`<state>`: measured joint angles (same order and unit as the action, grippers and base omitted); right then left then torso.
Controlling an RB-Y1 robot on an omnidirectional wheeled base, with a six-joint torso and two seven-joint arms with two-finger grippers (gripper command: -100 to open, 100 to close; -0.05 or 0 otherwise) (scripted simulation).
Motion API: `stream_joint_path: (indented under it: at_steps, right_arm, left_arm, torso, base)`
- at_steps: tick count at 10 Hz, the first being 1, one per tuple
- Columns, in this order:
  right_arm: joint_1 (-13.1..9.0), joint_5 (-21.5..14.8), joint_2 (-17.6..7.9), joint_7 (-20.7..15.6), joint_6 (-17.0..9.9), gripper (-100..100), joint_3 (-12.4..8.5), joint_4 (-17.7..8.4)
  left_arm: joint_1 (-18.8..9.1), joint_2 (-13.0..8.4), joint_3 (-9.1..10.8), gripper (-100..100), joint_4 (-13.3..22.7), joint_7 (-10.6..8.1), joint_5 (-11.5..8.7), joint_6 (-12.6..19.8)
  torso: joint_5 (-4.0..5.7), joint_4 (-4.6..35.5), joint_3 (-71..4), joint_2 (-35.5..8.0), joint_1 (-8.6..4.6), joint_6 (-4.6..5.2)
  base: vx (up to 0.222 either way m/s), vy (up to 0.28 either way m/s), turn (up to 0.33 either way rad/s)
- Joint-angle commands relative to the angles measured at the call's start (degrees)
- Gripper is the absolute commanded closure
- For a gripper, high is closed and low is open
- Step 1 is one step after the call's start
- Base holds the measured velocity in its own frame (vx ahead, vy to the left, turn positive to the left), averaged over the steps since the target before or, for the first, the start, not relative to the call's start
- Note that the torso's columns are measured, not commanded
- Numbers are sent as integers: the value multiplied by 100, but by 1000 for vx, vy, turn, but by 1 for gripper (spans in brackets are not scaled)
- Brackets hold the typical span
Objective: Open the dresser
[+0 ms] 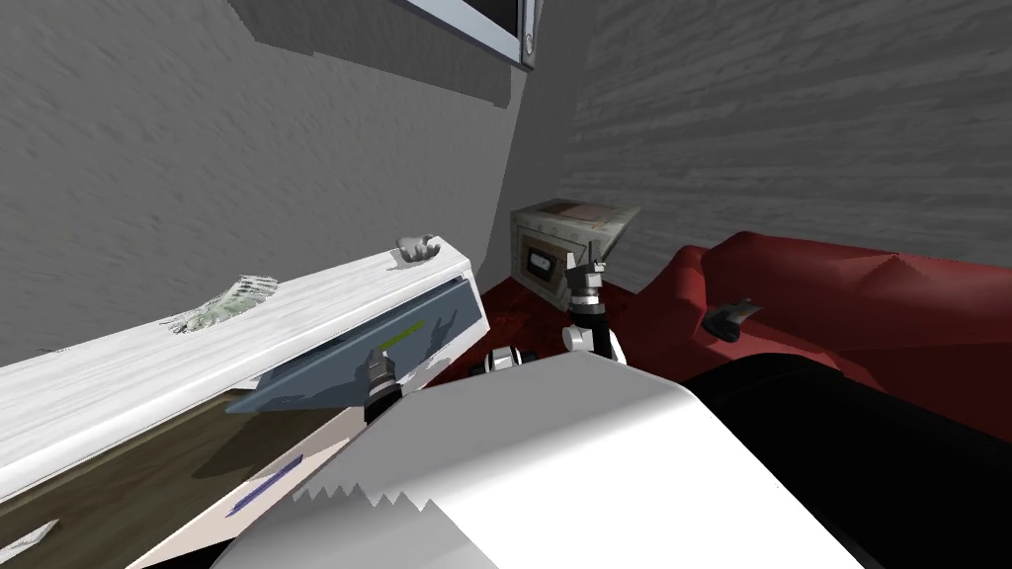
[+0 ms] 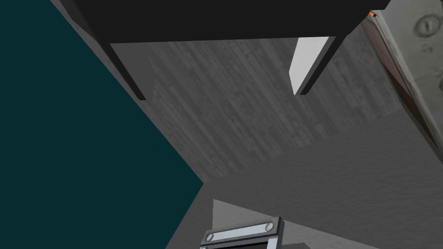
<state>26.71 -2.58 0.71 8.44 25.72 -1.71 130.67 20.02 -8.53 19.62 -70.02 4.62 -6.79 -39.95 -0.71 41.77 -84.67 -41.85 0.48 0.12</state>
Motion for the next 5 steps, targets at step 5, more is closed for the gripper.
stream_joint_path:
  at_steps: [5]
  right_arm:
    - [1,0,-1,0,0,0,-1,0]
  left_arm:
    - [181,-450,648,100,776,-377,-340,-112]
  torso:
    - [-14,3,-11,22,37,-1]
  base:
    - [-59,-88,-256]
